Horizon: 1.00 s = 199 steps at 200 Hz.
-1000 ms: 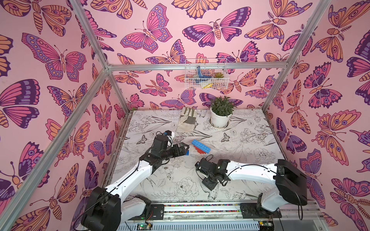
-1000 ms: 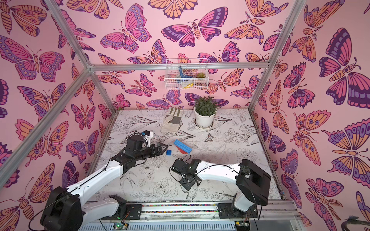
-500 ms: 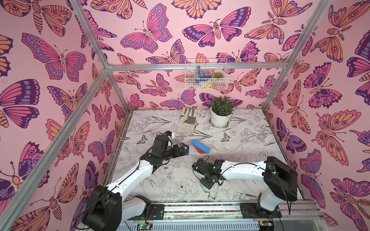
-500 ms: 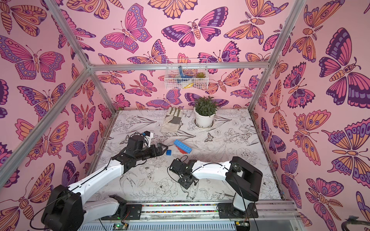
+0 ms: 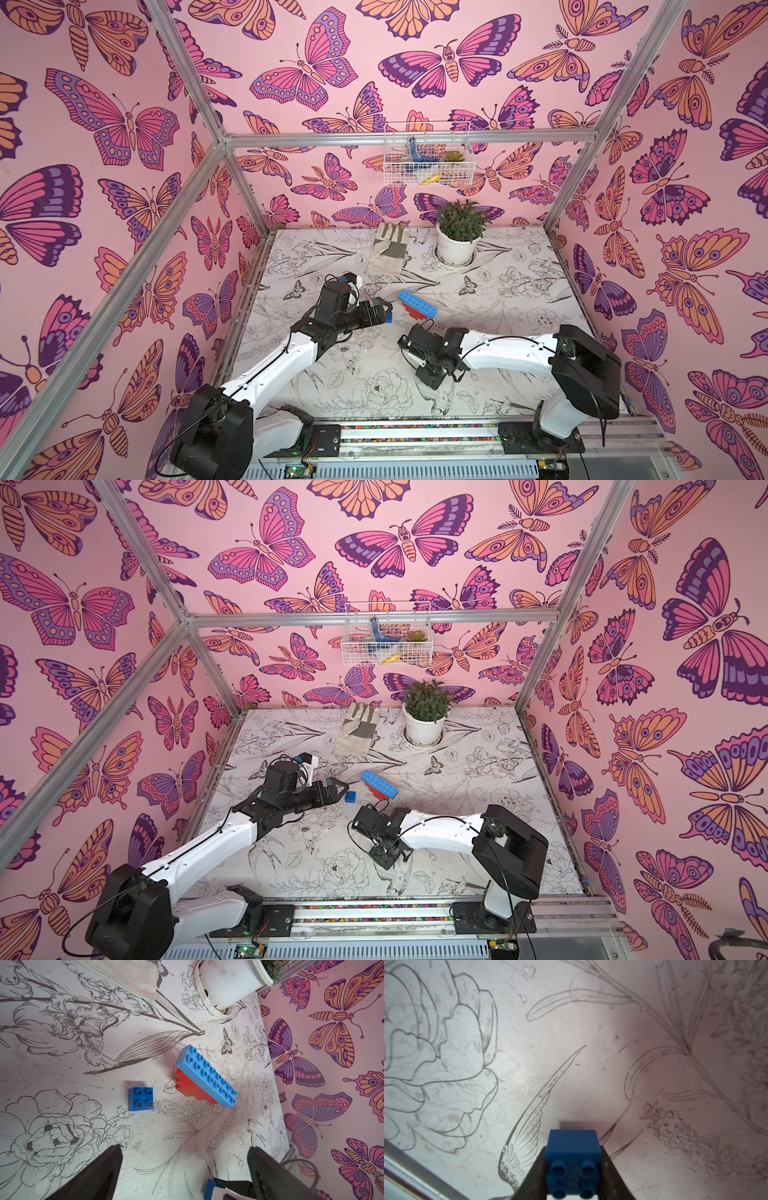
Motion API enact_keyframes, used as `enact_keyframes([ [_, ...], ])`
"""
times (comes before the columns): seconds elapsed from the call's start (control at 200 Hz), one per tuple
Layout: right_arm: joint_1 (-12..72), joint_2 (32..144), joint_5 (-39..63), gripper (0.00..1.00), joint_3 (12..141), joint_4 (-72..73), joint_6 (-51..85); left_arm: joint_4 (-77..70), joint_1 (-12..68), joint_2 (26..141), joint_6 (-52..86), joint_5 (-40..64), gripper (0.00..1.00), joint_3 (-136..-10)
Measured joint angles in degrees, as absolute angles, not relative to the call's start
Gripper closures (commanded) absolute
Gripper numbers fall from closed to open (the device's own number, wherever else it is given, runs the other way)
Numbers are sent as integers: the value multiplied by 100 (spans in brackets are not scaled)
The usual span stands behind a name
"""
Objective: Assemble a heart with lego
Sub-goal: Pick up the lego brick from the center of the board, then assemble the lego brick with the lego brick.
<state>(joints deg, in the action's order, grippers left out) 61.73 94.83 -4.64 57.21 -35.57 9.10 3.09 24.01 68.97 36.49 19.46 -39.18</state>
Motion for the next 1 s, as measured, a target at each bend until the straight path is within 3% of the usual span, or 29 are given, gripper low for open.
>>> enact_keyframes([
  [0.386, 4945, 9139, -445, 71, 7135, -4401, 80, 71, 2390, 7708, 3632, 2027, 0, -4718],
  [0.841, 3863, 10003, 228, 73, 8442, -4777, -1009, -578, 2272, 9323, 3754, 2438, 23, -5345],
  [0.996, 3826, 10508, 370, 74, 8927, -4956, -1293, -803, 2241, 9719, 3760, 2589, 23, -5496],
])
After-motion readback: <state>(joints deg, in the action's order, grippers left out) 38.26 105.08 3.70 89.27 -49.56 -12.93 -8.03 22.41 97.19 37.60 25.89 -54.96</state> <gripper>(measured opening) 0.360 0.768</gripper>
